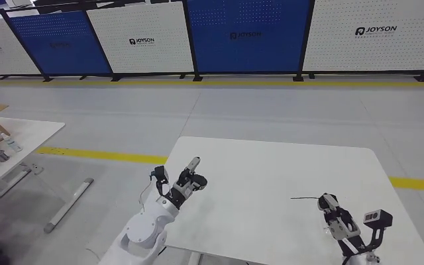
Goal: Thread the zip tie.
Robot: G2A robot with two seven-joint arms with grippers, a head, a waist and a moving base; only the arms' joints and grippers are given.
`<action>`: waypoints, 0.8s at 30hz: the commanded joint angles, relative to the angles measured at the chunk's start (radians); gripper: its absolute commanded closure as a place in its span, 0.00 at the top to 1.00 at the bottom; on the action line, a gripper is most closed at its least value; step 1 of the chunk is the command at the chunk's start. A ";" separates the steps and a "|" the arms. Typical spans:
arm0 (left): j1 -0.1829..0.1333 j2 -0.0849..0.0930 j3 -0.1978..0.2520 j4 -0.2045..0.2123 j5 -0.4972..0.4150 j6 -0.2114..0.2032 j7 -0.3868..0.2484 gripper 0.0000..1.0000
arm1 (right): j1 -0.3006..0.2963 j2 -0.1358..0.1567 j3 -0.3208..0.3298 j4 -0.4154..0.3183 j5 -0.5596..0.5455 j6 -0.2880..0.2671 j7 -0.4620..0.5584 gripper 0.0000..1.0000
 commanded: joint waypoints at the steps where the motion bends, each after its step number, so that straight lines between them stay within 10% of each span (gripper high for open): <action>1: -0.019 0.000 0.023 0.001 0.019 0.011 -0.029 1.00 | 0.010 -0.007 -0.030 0.001 -0.013 -0.002 -0.026 0.00; 9: -0.101 -0.016 0.167 0.092 0.017 0.042 -0.052 1.00 | 0.035 -0.031 -0.111 0.030 -0.052 -0.002 -0.083 0.00; 24: -0.117 -0.021 0.229 0.124 0.035 0.050 -0.084 1.00 | 0.053 -0.046 -0.151 0.017 -0.020 -0.002 -0.086 0.00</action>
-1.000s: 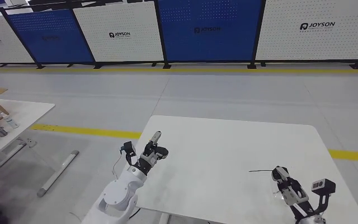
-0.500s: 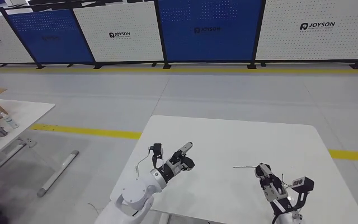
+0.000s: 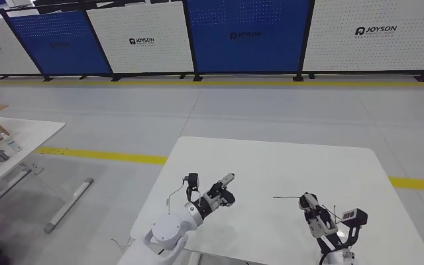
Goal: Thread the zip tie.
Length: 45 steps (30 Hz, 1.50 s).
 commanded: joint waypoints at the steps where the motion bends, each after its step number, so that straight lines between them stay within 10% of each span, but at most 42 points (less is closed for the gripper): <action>1: -0.013 -0.004 0.026 0.015 -0.011 -0.002 -0.006 1.00 | 0.011 -0.008 -0.027 0.000 -0.003 0.000 -0.010 0.00; 19: -0.058 -0.017 0.089 0.067 0.013 -0.049 0.050 1.00 | 0.048 -0.030 -0.094 0.035 -0.056 0.004 -0.052 0.00; 26: -0.058 -0.024 0.133 0.069 0.014 -0.126 0.047 1.00 | 0.090 -0.051 -0.160 0.079 -0.126 0.017 -0.121 0.00; 45: -0.058 -0.024 0.133 0.069 0.014 -0.126 0.047 1.00 | 0.090 -0.051 -0.160 0.079 -0.126 0.017 -0.121 0.00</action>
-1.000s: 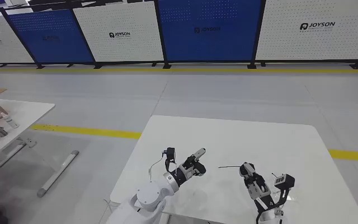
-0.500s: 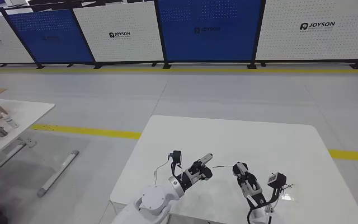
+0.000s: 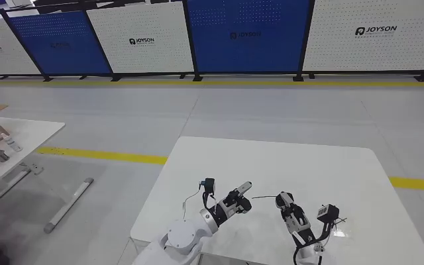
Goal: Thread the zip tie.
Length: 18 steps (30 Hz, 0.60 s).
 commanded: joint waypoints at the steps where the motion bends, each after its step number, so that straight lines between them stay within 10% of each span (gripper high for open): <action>1: 0.000 0.000 0.000 0.000 0.000 0.000 0.000 1.00 | 0.000 0.000 0.000 0.000 0.000 0.000 0.000 0.00; 18: 0.000 0.000 0.000 0.000 0.000 0.000 0.000 1.00 | 0.015 -0.026 -0.054 -0.005 -0.086 -0.012 -0.108 0.00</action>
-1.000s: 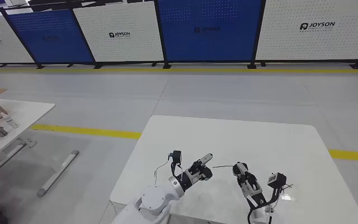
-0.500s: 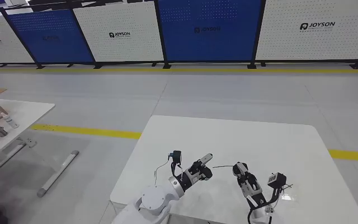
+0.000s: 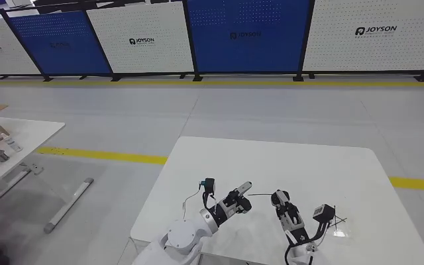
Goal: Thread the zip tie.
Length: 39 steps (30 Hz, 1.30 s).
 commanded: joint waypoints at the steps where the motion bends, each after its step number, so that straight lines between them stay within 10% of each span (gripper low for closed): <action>1: 0.000 0.000 0.000 0.000 0.000 0.000 0.000 1.00 | 0.000 0.000 0.001 -0.001 0.000 0.000 0.001 0.00; 39: -0.041 -0.017 0.063 -0.009 0.040 -0.029 0.077 0.98 | 0.007 -0.018 0.005 0.014 -0.025 0.033 0.021 0.00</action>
